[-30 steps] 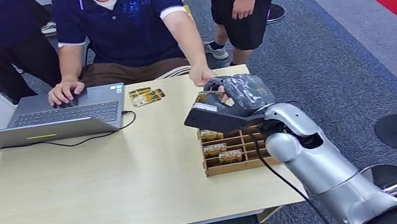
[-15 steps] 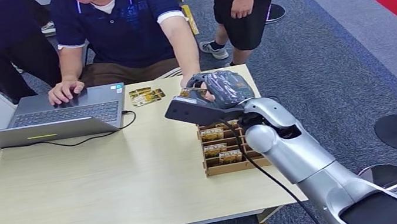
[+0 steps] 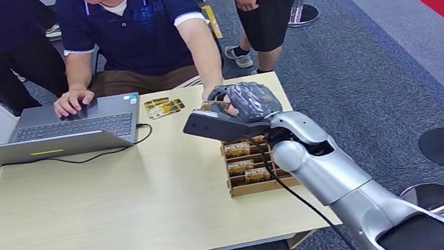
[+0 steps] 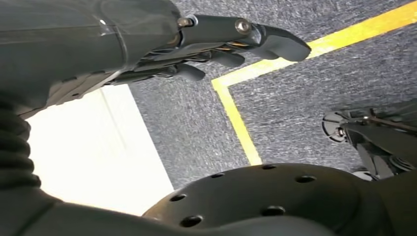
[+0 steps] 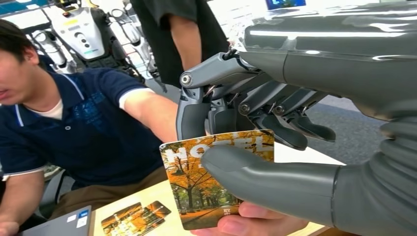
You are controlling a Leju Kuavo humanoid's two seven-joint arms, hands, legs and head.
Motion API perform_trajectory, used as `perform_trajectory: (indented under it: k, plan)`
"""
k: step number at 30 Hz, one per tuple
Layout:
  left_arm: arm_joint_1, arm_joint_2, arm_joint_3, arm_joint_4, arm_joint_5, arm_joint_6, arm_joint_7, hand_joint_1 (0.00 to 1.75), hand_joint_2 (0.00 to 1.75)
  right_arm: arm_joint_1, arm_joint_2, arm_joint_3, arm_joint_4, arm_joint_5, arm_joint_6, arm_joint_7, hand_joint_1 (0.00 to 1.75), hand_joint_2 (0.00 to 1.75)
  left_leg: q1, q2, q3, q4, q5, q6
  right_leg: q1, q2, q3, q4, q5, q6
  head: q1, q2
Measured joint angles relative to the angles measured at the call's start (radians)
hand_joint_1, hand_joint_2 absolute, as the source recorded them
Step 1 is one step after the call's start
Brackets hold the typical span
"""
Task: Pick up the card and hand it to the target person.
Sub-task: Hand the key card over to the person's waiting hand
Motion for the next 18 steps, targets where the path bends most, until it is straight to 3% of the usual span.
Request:
perform_trajectory:
  k: [18]
  plan:
    - [-0.004, 0.007, 0.001, 0.000, 0.006, 0.020, 0.024, 0.00, 1.75, -0.015, 0.011, 0.015, 0.025, -0.014, 0.002, -0.005, 1.66, 1.75, 0.000, 0.000, 0.000, 0.000, 0.000, 0.000, 0.000, 0.000, 0.000, 0.000, 0.000, 0.000, 0.000, 0.000]
